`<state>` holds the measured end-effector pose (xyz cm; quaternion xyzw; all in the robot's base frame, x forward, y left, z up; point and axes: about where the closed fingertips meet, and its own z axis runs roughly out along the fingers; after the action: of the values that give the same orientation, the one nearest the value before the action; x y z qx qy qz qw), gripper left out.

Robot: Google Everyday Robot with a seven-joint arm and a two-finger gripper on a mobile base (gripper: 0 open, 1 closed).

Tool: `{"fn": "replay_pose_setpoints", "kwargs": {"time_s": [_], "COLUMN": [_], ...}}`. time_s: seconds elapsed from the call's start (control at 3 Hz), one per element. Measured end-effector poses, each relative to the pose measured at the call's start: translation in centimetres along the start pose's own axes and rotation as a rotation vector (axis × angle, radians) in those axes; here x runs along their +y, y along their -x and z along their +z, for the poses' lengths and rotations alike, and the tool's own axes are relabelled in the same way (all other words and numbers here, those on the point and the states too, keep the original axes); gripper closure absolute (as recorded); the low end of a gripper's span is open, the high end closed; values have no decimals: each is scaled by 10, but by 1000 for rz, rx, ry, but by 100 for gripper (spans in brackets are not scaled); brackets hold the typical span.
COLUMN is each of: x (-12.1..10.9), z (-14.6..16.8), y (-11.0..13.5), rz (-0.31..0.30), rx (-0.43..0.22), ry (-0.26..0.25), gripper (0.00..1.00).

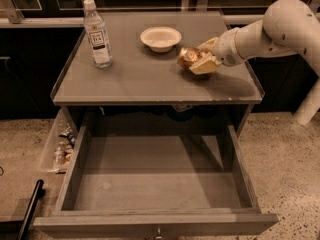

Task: Pick orange can from top drawer and place on counter

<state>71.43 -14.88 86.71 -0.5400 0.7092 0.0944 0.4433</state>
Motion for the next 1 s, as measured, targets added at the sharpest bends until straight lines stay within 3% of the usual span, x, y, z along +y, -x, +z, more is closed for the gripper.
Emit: {"fn": "replay_pose_setpoints", "kwargs": {"time_s": [1.0], "x": [0], "z": [0], "y": [0], "rz": [0], "rx": [0], "ry": [0], "gripper": [12]}}
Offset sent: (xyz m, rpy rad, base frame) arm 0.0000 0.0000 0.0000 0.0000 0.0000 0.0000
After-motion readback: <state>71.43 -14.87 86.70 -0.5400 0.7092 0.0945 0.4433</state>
